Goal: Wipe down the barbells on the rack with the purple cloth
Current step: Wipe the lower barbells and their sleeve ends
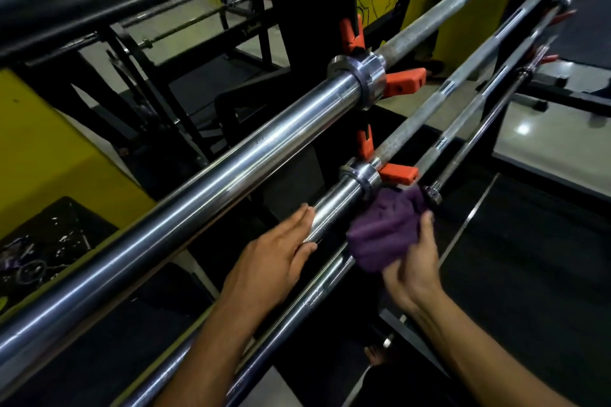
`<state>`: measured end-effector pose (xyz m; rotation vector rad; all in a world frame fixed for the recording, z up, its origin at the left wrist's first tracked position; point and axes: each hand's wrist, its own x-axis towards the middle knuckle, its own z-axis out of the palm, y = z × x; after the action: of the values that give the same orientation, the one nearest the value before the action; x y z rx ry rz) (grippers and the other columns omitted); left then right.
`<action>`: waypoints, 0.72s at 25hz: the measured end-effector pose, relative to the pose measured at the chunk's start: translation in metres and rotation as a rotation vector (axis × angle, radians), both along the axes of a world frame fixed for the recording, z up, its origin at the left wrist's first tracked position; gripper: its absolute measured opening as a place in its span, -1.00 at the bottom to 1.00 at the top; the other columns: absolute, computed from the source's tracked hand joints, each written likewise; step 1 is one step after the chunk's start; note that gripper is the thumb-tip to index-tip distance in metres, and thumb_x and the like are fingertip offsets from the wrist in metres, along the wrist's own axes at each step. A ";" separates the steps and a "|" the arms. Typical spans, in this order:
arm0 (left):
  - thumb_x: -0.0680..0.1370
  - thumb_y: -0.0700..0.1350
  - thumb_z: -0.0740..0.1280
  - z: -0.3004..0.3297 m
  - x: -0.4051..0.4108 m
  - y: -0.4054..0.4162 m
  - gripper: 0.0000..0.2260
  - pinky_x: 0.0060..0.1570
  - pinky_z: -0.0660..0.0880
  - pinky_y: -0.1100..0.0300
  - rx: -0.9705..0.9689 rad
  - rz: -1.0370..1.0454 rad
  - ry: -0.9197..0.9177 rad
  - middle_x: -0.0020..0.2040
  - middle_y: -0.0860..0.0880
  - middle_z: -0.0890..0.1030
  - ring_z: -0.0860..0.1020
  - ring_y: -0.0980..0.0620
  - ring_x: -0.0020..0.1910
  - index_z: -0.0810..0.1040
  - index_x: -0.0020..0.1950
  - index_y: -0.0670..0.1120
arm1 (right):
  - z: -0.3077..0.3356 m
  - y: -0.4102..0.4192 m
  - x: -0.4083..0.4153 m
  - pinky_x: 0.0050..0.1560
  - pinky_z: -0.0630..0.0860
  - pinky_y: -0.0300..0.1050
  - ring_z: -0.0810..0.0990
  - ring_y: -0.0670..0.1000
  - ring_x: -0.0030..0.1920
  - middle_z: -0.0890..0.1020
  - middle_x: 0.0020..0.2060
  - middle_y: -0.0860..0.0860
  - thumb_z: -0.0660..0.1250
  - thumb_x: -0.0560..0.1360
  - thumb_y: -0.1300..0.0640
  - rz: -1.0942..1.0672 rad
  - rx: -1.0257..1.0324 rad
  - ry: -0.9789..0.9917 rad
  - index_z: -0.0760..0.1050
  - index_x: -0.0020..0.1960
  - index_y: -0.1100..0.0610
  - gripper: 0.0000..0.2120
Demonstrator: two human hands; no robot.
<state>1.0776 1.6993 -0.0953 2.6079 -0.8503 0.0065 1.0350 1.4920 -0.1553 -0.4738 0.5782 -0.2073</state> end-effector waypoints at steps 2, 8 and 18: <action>0.63 0.02 0.32 0.001 0.001 0.000 -0.52 0.25 0.05 0.65 -0.033 0.019 0.015 0.48 0.29 0.25 0.11 0.50 0.36 0.31 0.54 0.14 | 0.015 0.013 0.029 -0.19 0.62 -0.21 0.73 -0.02 -0.16 0.74 -0.15 0.04 0.06 0.61 -0.32 -0.013 0.011 0.025 0.58 0.15 0.06 -0.47; 0.63 0.01 0.31 0.000 0.002 0.000 -0.54 0.19 0.06 0.71 -0.081 0.016 0.046 0.48 0.25 0.30 0.12 0.50 0.36 0.34 0.53 0.11 | -0.010 0.034 0.071 -0.03 0.59 -0.33 0.60 -0.27 -0.39 0.45 -0.08 -0.09 -0.16 0.71 0.24 0.013 -0.177 0.101 0.35 -0.08 0.02 -0.63; 0.64 0.04 0.29 -0.006 0.003 0.001 -0.52 0.37 0.22 0.39 -0.056 0.015 0.002 0.53 0.21 0.27 0.26 0.33 0.44 0.29 0.55 0.10 | -0.007 -0.020 0.038 -0.05 0.60 0.03 0.67 0.02 -0.08 0.69 -0.16 -0.01 0.19 0.58 -0.27 -0.049 -1.050 0.194 0.60 -0.07 0.03 -0.59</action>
<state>1.0802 1.7004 -0.1011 2.5614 -0.8181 0.0320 1.0727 1.4722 -0.1618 -1.5086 0.6427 -0.5179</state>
